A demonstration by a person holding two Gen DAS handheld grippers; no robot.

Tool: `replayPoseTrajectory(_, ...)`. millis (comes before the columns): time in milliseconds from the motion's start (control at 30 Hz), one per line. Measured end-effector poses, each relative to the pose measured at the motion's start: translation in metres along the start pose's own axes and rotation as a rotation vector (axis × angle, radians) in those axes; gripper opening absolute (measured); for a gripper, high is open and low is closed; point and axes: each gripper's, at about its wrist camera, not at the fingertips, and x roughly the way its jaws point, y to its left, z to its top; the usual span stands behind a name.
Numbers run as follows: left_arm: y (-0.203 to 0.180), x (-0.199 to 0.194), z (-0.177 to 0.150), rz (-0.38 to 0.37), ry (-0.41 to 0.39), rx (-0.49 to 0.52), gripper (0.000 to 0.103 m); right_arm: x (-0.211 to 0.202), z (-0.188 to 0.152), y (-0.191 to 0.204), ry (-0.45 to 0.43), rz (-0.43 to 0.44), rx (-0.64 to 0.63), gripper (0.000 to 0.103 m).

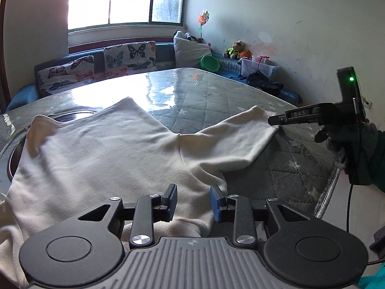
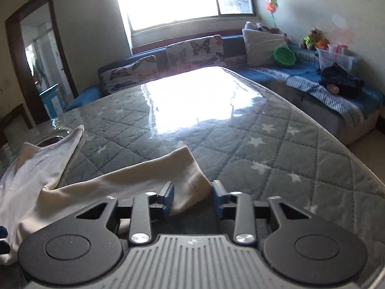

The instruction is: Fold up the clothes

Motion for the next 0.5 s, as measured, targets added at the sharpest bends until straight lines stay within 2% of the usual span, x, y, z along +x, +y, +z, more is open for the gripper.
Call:
replayPoseTrajectory(67,0.0,0.002,-0.001,0.001,0.009,0.006,0.033,-0.002,0.002,0.003,-0.011,-0.004,-0.024,0.009)
replayPoseTrajectory(233,0.0,0.005,-0.006,-0.01,0.03,0.028,0.033,-0.039,0.031,0.026,-0.151,-0.078,-0.186,0.008)
replayPoseTrajectory(300,-0.001,0.006,-0.008,-0.012,0.03,0.039,0.033,-0.047,0.038,0.03,-0.182,-0.105,-0.228,0.008)
replayPoseTrajectory(400,0.0,0.005,-0.009,-0.018,0.027,0.042,0.034,-0.038,0.034,0.027,-0.148,-0.136,-0.24,0.009)
replayPoseTrajectory(500,0.001,0.003,-0.009,-0.023,0.03,0.045,0.035,-0.012,0.018,0.015,-0.041,-0.181,-0.214,0.01)
